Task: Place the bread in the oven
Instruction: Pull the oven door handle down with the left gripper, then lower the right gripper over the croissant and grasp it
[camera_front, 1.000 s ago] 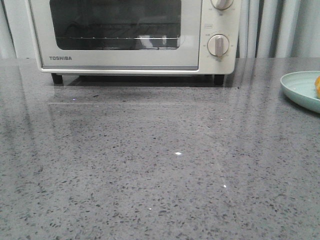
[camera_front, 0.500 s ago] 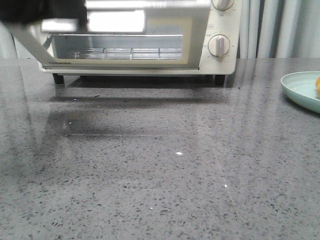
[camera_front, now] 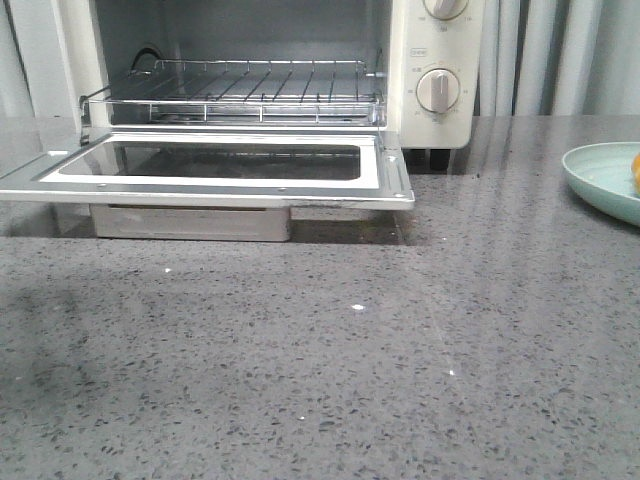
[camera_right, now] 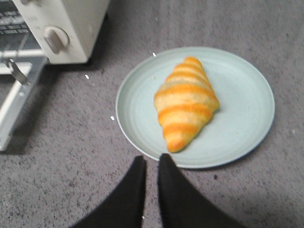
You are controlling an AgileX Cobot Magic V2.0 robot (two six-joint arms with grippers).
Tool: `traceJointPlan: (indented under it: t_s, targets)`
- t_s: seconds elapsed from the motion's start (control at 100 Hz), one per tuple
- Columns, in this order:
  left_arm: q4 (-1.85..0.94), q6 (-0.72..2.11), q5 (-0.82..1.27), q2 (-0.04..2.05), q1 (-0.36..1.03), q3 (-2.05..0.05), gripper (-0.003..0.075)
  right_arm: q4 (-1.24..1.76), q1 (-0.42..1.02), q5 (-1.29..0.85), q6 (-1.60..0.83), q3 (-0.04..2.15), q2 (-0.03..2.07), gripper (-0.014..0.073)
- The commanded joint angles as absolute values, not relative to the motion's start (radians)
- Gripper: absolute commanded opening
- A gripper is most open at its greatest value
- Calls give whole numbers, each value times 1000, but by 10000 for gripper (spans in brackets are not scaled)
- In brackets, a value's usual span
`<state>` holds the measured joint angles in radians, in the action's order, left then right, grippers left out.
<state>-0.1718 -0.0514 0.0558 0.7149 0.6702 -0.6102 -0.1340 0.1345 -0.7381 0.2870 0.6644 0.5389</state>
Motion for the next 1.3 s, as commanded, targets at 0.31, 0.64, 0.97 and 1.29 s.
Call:
traceJointPlan:
  t_s: [0.31,0.64,0.97,1.29]
  targets:
    - [-113,-51,88,530,667,-635,-22,-145,137,-912,283,948,806,453]
    - [-68,-51,132,530,667,-635,-22,-239,137,-1036,283,1180,1131,453]
    - [-23,-51,143,530,667,-635,-22,-264,71,-1051,283,1283,1357,453]
    - [-12,-51,145,530,667,-635,-22,-264,38,-1011,283,1285,1472,453]
